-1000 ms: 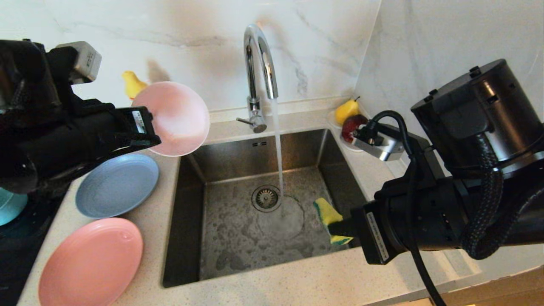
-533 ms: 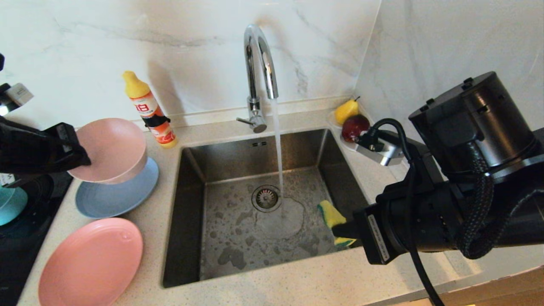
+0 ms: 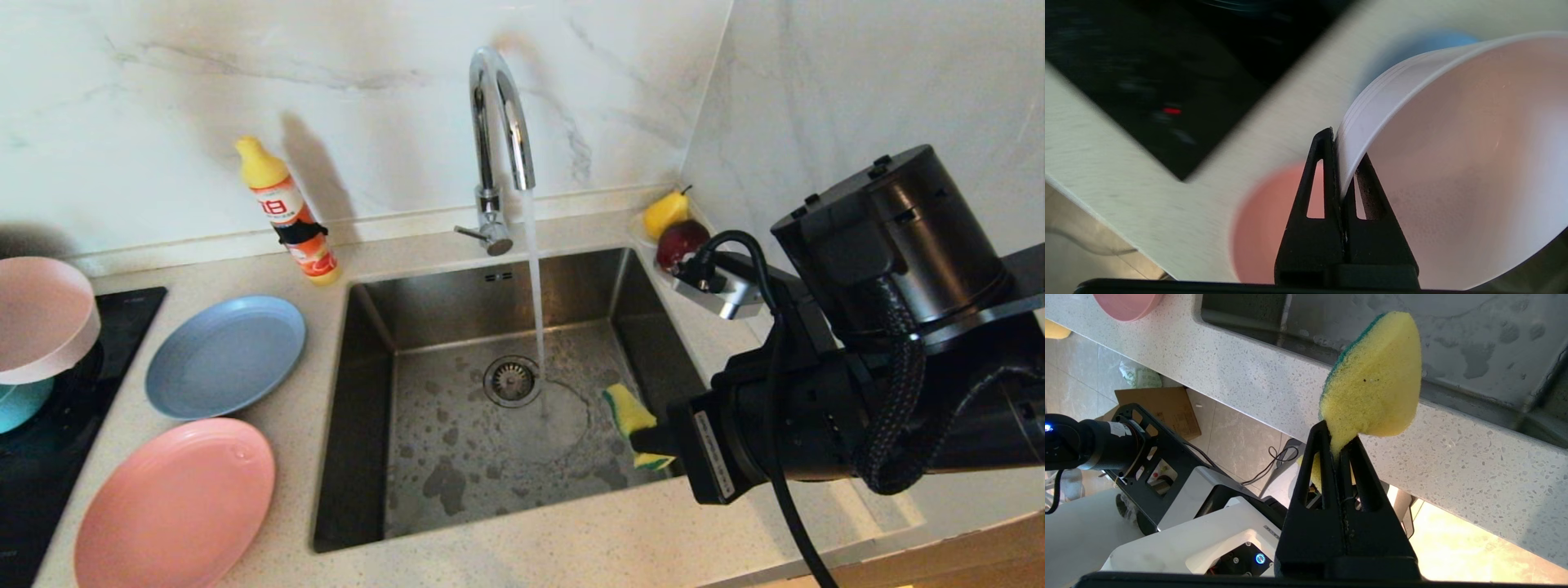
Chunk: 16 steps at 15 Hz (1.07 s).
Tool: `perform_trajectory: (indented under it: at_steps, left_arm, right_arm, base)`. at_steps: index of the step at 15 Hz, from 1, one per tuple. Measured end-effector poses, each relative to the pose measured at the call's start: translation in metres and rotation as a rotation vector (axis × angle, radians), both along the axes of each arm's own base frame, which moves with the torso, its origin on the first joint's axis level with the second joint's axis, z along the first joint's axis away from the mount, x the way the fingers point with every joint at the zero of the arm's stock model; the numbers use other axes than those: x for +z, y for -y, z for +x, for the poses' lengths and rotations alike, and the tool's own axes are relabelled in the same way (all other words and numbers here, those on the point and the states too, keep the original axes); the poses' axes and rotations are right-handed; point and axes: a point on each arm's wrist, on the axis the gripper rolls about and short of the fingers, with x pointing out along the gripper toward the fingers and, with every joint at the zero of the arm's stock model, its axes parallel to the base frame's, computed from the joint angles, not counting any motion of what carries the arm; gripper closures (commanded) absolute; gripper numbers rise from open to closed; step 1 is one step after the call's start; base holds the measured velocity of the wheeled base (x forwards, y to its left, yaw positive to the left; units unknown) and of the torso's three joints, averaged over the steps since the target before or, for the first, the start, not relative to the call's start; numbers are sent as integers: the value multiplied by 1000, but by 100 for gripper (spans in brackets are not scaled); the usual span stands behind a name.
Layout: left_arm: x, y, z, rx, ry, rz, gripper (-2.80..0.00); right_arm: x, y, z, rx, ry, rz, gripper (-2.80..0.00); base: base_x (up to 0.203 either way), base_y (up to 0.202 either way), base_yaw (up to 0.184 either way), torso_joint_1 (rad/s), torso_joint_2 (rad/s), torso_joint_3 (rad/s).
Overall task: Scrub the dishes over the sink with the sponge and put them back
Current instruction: Place the bowl on the table
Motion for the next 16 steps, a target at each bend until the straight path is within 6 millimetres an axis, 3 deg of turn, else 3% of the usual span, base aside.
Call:
perform_trajectory:
  at_steps: [5, 10, 16]
  left_arm:
    - [-45, -60, -16, 191, -91, -71, 0]
    - [-100, -106, -43, 292, -231, -166, 0]
    - [-138, -128, -51, 328, -273, -251, 0]
  right_arm:
    - [-4, -1, 1, -1, -9, -9, 0]
    - [-9, -5, 5, 2, -5, -5, 0]
    - [-11, -8, 7, 6, -3, -10, 0]
  base:
    - [0, 0, 0, 0, 0, 0]
    - [0, 0, 0, 0, 0, 0]
    - [0, 0, 0, 0, 0, 0]
